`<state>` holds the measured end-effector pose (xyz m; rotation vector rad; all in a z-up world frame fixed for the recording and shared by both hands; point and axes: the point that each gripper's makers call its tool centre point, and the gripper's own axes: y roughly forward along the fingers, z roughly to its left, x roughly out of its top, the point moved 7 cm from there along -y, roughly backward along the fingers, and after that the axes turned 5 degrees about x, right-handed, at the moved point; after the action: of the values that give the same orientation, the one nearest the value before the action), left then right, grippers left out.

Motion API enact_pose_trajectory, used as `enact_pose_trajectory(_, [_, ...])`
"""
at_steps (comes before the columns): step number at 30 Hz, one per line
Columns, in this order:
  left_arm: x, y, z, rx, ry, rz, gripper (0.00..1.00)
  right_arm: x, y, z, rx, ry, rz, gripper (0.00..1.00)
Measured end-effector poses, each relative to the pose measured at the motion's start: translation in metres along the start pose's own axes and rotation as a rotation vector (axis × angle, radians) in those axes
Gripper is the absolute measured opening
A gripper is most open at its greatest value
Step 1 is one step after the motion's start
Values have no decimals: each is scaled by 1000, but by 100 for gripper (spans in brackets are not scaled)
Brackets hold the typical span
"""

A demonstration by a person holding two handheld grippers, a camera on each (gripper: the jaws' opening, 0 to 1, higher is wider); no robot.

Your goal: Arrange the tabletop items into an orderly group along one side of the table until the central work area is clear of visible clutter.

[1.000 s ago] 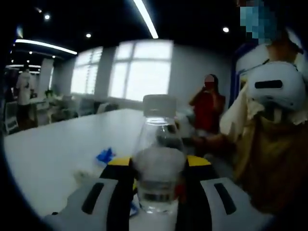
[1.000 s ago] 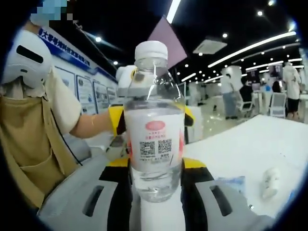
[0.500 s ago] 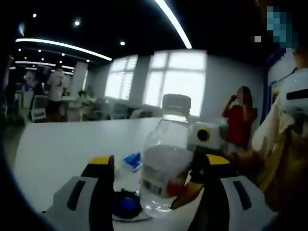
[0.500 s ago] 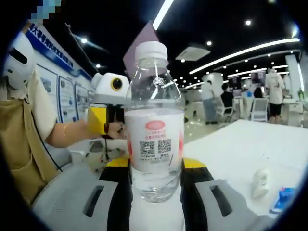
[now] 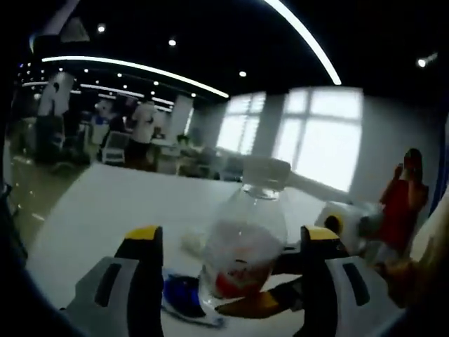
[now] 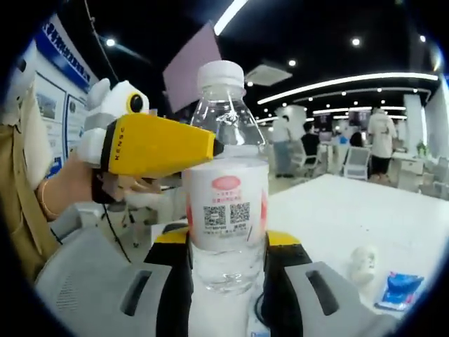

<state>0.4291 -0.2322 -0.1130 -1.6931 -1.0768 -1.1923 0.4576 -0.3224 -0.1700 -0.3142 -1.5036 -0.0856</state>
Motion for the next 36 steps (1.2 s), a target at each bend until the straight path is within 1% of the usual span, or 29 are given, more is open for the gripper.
enact_pose_trajectory(1, [1, 0, -1, 11, 34, -13, 77, 0, 0, 0, -4, -5, 2, 37])
enact_pose_trajectory(2, [1, -1, -2, 40, 58, -22, 77, -1, 0, -1, -17, -2, 6, 37])
enact_pose_trajectory(4, [0, -1, -6, 54, 85, -18, 76, -1, 1, -1, -23, -6, 10, 37])
enact_pose_trajectory(5, [-1, -1, -7, 58, 88, -13, 74, -1, 1, 0, -30, -3, 11, 37])
enact_pose_trajectory(6, [-1, -1, -7, 78, 97, -6, 71, -1, 1, 0, -30, -4, 11, 37])
enact_pose_trajectory(7, [-2, -1, -5, 113, 101, -3, 66, -1, 2, 1, -36, -5, 11, 37])
enact_pose_trajectory(8, [-4, -2, -5, 124, 104, 3, 63, 0, 2, 2, -45, -8, 11, 37])
enact_pose_trajectory(10, [-7, -1, -5, 138, 99, 11, 61, 1, 3, 2, -53, -10, 11, 37])
enact_pose_trajectory(12, [-8, 0, -5, 142, 81, 0, 59, 1, 5, 2, -64, -2, 8, 37])
enact_pose_trajectory(14, [-9, 0, -6, 152, 51, 5, 51, 1, 7, 2, -81, 5, 12, 38])
enact_pose_trajectory(16, [-10, 1, -6, 157, 52, 11, 48, 0, 8, 3, -83, 0, 15, 38])
enact_pose_trajectory(18, [-13, 3, -7, 166, 71, 19, 50, 0, 9, 4, -81, 6, 17, 38])
enact_pose_trajectory(19, [-17, 4, -5, 185, 81, 31, 50, -1, 10, 5, -76, 4, 18, 38])
enact_pose_trajectory(22, [-21, 5, -2, 192, 88, 43, 44, -1, 12, 7, -69, -5, 24, 38])
enact_pose_trajectory(23, [-21, 5, -2, 191, 74, 32, 43, -1, 12, 8, -76, -5, 26, 38])
enact_pose_trajectory(24, [-21, 5, -2, 191, 77, 29, 41, -1, 13, 8, -78, -15, 32, 38])
enact_pose_trajectory(29, [-20, 4, -2, 209, 107, 10, 40, -1, 14, 7, -80, -4, 28, 38])
enact_pose_trajectory(30, [-19, 4, -2, 209, 124, 2, 39, -1, 15, 8, -79, -5, 25, 38])
enact_pose_trajectory(32, [-18, 3, -1, 214, 131, -20, 39, 0, 15, 8, -78, -6, 19, 39])
enact_pose_trajectory(34, [-17, 2, -1, 227, 168, -43, 38, 1, 18, 8, -71, 19, 8, 39])
enact_pose_trajectory(36, [-17, 3, 0, 228, 169, -45, 38, 2, 19, 7, -71, 9, 8, 40])
